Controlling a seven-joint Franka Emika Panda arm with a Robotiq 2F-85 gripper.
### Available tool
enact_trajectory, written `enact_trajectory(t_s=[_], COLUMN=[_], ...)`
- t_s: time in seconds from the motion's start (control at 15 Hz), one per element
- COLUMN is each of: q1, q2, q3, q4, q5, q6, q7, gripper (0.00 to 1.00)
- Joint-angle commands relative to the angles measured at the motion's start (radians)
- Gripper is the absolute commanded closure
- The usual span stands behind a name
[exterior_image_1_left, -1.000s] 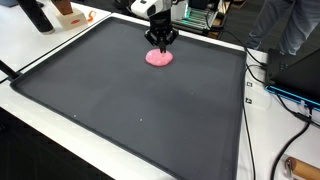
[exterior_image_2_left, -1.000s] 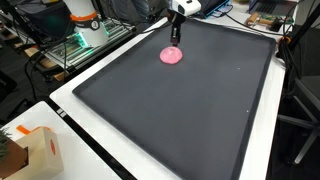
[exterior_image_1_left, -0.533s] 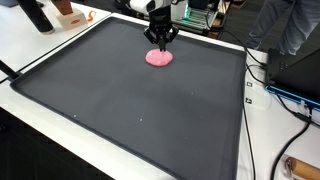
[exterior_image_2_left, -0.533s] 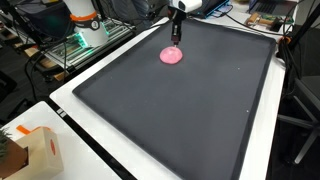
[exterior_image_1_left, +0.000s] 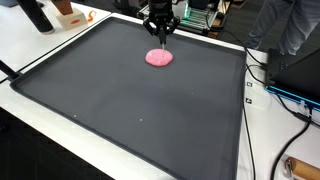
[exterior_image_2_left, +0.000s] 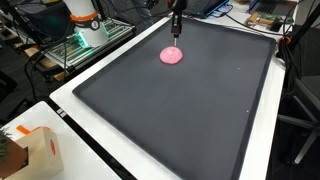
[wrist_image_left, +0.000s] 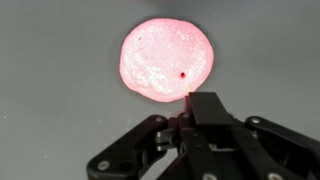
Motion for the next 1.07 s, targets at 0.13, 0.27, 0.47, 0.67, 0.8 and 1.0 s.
enact_trajectory(t_s=[0.13,0.27,0.47,0.67,0.8,1.0], q1=[0.000,0.002,0.005,0.008,0.010,0.014], q2=[-0.097,-0.125,-0.167,-0.205,-0.224,-0.245], q3=[-0.003,-0.004,-0.004,-0.003,-0.004,-0.002], q4=[0.010,0.022,0.044,0.066,0.081,0.100], q5=[-0.026,-0.029,-0.047,-0.058,-0.059,-0.065], q6=[-0.110,-0.145,-0.206,-0.265,-0.301,-0.341], q7=[0.035,0.039,0.056,0.074,0.080,0.093], gripper=[0.97,0.97,0.97,0.97,0.97,0.97])
